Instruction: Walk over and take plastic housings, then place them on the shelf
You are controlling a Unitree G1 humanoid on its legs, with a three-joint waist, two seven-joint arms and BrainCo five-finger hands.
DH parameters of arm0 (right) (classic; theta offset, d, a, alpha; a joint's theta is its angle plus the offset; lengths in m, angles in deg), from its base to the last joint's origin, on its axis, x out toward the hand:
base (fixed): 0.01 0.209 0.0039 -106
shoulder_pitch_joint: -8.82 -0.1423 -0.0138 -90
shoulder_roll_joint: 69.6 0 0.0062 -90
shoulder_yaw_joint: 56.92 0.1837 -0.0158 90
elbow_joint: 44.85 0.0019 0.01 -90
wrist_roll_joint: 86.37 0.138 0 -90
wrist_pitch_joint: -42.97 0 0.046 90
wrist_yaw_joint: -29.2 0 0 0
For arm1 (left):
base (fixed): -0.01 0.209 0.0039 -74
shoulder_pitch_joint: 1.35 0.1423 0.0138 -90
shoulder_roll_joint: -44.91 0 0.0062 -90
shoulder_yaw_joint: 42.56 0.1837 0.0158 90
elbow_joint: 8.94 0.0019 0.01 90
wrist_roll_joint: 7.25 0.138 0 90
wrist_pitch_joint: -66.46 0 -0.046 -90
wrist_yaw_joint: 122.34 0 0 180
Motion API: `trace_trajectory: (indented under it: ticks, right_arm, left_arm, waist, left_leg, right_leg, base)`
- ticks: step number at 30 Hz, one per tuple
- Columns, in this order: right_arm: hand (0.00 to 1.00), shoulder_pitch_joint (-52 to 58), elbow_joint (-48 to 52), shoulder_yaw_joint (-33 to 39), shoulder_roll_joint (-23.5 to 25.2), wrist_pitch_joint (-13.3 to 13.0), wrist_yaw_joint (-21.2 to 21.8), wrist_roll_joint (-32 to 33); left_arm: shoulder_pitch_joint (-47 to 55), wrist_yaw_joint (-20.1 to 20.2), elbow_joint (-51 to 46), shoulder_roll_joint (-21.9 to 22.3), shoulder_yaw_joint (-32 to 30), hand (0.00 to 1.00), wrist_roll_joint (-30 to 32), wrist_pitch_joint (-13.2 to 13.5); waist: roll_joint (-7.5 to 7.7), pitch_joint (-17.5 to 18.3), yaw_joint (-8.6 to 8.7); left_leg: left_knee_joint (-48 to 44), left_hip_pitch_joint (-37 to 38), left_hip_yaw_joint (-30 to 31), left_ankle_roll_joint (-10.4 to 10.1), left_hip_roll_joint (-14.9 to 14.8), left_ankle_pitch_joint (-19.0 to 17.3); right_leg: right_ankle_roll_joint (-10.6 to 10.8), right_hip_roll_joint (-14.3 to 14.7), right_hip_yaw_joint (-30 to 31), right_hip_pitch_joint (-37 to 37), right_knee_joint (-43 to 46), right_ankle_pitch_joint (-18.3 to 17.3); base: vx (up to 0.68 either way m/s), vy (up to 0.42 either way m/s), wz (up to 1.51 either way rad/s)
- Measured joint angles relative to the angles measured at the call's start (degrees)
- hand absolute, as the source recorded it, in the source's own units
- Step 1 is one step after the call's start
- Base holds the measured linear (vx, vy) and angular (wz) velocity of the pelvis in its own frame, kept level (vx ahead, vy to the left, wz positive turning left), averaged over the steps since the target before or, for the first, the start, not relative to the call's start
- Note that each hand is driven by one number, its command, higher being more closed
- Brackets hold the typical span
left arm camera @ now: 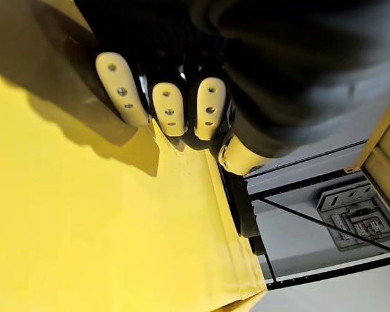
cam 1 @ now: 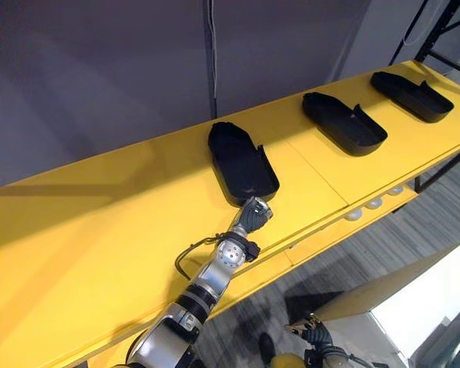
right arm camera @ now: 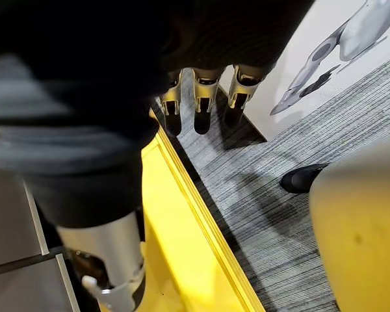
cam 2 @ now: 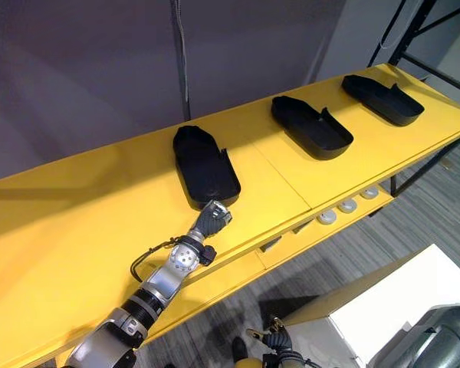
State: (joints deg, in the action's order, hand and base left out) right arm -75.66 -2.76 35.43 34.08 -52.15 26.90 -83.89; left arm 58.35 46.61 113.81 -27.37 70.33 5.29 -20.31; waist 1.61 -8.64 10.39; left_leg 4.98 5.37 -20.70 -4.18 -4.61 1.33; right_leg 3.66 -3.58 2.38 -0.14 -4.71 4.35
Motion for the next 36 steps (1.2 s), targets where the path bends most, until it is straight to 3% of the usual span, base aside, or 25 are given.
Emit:
trace_trajectory:
  ticks: [27,32,36]
  right_arm:
    - [0.0,-0.3,0.4,1.0,-0.1,0.0,-0.5,0.0]
    - [0.0,-0.3,0.6,1.0,-0.1,0.0,-0.7,0.2]
    - [0.0,0.0,0.3,1.0,-0.2,0.0,-0.8,0.2]
  left_arm:
    - [-4.2,-2.5,2.6,0.0,-5.4,1.0,-0.6,-1.3]
    - [1.7,-2.2,-7.8,-0.3,-1.6,1.0,-4.6,-1.4]
    - [7.4,0.2,-22.6,-2.0,0.0,1.0,-7.3,-0.7]
  waist:
    - [-0.07,-0.9,1.19]
    - [-0.19,-1.1,1.04]
    - [-0.49,-1.2,-0.79]
  left_leg:
    - [0.0,0.1,-0.7,-0.1,-0.4,0.0]
    - [0.0,0.1,0.1,-0.1,-0.4,0.0]
    - [0.0,0.7,1.1,-0.1,-0.4,0.0]
  right_leg:
    - [-0.1,0.4,0.1,-0.1,0.1,0.1]
    - [-0.1,0.3,-0.5,-0.6,0.1,0.0]
    - [-0.1,0.2,-1.4,-1.5,0.7,-0.8]
  base:
    - [-0.01,-0.004,0.0]
    - [0.0,0.0,0.07]
    - [-0.03,-0.007,0.12]
